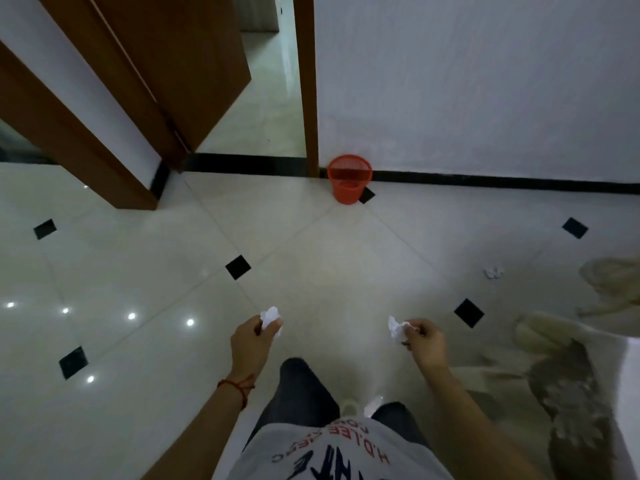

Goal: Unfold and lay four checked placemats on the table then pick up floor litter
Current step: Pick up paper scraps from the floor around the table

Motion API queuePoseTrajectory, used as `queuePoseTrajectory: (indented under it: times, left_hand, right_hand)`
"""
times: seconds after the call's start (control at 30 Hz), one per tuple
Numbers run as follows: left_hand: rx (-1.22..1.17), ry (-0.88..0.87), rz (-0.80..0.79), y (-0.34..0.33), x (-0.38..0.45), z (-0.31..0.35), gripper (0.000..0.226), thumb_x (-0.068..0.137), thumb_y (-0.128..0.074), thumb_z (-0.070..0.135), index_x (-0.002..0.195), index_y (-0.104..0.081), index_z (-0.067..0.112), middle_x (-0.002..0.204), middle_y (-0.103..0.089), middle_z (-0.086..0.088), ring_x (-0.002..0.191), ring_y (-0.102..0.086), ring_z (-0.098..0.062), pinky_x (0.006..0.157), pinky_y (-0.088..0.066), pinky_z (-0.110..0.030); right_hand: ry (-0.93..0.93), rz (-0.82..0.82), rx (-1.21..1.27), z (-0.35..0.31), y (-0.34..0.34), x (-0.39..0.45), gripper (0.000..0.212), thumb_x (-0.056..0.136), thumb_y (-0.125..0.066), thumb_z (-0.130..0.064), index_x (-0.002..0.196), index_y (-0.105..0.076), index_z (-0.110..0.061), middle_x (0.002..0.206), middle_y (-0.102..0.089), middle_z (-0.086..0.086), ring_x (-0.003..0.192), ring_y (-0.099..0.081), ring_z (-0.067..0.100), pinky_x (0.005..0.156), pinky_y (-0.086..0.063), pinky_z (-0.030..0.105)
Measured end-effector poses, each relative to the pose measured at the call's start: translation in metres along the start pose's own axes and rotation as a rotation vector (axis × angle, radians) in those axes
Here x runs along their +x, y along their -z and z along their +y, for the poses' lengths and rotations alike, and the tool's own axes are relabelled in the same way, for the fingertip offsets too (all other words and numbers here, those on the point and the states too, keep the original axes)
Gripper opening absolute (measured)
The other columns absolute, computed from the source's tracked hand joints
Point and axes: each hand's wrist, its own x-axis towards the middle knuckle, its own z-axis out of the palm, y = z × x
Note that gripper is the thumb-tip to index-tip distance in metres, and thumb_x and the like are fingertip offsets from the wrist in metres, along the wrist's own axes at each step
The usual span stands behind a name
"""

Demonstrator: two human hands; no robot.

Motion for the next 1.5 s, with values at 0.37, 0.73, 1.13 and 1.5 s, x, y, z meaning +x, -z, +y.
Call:
queuePoseTrajectory:
  times: [0.37, 0.73, 1.13, 1.5]
  left_hand:
    - [-0.021, 0.189, 0.019, 0.026, 0.200, 0.052, 0.040, 0.084, -0.064, 0.022, 0.051, -0.046, 0.008, 0.061, -0.057, -0.013, 0.065, -0.055, -0.021, 0.063, -0.041, -0.029]
    - [0.105, -0.127, -0.135, -0.034, 0.438, 0.248, 0.034, 0.083, -0.065, 0.020, 0.061, -0.058, -0.005, 0.061, -0.053, -0.013, 0.058, -0.046, -0.019, 0.052, -0.032, -0.024]
    - [0.260, -0.034, -0.252, -0.136, 0.575, 0.312, 0.034, 0.085, -0.063, 0.024, 0.058, -0.052, 0.006, 0.062, -0.056, -0.011, 0.058, -0.049, -0.021, 0.053, -0.033, -0.022]
    - [0.293, 0.181, -0.468, -0.220, 0.687, 0.286, 0.040, 0.077, -0.067, 0.035, 0.068, -0.060, -0.004, 0.064, -0.061, -0.009, 0.065, -0.058, -0.021, 0.063, -0.045, -0.034]
  right_hand:
    - [0.034, 0.098, -0.057, -0.150, -0.072, 0.172, 0.013, 0.085, -0.060, -0.006, 0.092, -0.066, 0.003, 0.084, -0.064, 0.016, 0.072, -0.060, 0.029, 0.044, -0.042, 0.002]
    - [-0.191, 0.203, -0.009, -0.212, -0.102, 0.279, 0.012, 0.087, -0.058, -0.007, 0.093, -0.065, -0.001, 0.079, -0.064, 0.015, 0.066, -0.062, 0.028, 0.071, -0.052, 0.035]
    - [-0.331, 0.177, -0.006, -0.271, -0.109, 0.460, 0.018, 0.087, -0.056, -0.007, 0.099, -0.065, 0.003, 0.081, -0.063, 0.013, 0.067, -0.059, 0.026, 0.069, -0.051, 0.032]
    - [-0.294, 0.074, -0.061, -0.318, -0.186, 0.642, 0.017, 0.086, -0.054, -0.006, 0.096, -0.067, 0.000, 0.083, -0.064, 0.011, 0.063, -0.054, 0.016, 0.047, -0.039, 0.005]
